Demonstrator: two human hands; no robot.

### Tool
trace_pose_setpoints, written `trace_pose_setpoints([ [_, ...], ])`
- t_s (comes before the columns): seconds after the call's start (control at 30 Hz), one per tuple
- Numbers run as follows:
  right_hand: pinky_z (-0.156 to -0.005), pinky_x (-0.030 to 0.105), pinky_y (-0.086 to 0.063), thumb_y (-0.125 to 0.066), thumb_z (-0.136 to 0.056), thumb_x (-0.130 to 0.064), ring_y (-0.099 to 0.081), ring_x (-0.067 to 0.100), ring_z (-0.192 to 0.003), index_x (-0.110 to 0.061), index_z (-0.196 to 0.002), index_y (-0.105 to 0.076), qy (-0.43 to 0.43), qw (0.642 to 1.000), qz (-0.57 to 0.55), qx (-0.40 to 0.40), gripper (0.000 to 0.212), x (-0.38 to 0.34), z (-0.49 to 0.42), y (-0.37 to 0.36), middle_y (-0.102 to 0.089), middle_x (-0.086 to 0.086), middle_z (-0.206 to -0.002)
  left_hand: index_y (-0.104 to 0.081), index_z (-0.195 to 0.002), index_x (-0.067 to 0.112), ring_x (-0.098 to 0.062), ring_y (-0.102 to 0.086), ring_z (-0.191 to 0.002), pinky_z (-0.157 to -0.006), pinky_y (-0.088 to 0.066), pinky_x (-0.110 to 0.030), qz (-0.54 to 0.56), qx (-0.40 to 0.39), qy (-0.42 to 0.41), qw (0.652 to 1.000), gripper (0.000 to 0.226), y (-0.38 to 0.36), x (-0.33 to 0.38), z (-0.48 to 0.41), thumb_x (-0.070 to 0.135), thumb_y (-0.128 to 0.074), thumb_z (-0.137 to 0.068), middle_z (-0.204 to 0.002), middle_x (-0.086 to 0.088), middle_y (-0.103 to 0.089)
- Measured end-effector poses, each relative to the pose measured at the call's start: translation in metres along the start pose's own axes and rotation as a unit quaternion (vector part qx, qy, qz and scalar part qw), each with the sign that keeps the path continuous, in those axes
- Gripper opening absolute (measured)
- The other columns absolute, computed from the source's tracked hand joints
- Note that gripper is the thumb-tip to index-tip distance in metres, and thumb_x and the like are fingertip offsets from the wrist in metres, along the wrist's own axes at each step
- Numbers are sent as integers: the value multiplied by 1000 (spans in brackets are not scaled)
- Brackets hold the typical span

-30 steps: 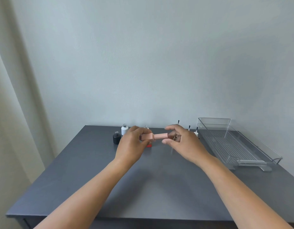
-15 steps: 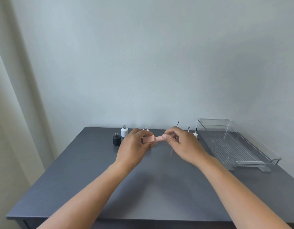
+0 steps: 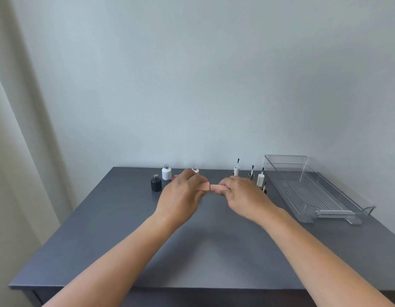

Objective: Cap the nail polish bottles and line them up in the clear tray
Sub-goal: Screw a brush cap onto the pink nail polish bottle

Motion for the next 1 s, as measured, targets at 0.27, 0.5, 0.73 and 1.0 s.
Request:
trace_pose_setpoints([
  [0.27, -50, 27, -36, -52, -97, -32, -48, 11, -55, -26, -92, -71, -93, 990, -92, -49, 21, 16, 7, -29, -55, -10, -61, -71, -99, 10, -28, -63, -79, -46, -44, -32, -37, -20, -59, 997, 13, -15, 2, 19, 13, -72, -87, -94, -7, -63],
  [0.5, -45, 19, -30, -63, -89, -40, -40, 7, -48, -28, -81, -74, -111, 977, -183, -22, 17, 23, 7, -30, -54, -10, -57, -69, -106, 16, -25, -62, -83, -54, -42, -30, -24, -38, -4, 999, 18, -25, -10, 17, 25, -68, -91, -103, -1, -62],
  [0.73, -46, 22, -44, -75, -73, -49, -54, -1, -51, -36, -82, -72, -143, 938, -317, -6, 16, 35, 3, -14, -68, -19, -67, -62, -98, 32, -7, -63, -89, -73, -52, -31, 68, -93, 139, 984, 17, -38, -36, 15, 43, -66, -87, -97, 17, -67],
  [1.0, -76, 34, -54, -61, -90, -20, -68, 19, -79, -13, -121, -61, -250, 943, -213, 61, 32, 83, -3, -22, -68, 0, -94, -65, -91, 36, 9, -66, -85, -77, -51, -19, 166, -134, 253, 944, 21, -54, -62, 26, 29, -77, -75, -86, 22, -73],
])
Point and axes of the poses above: each hand's wrist, its own z-axis away from the middle knuckle, its own y-axis out of the back of the hand, x = y × z, the point moved 7 cm from there along -z, towards the middle knuckle
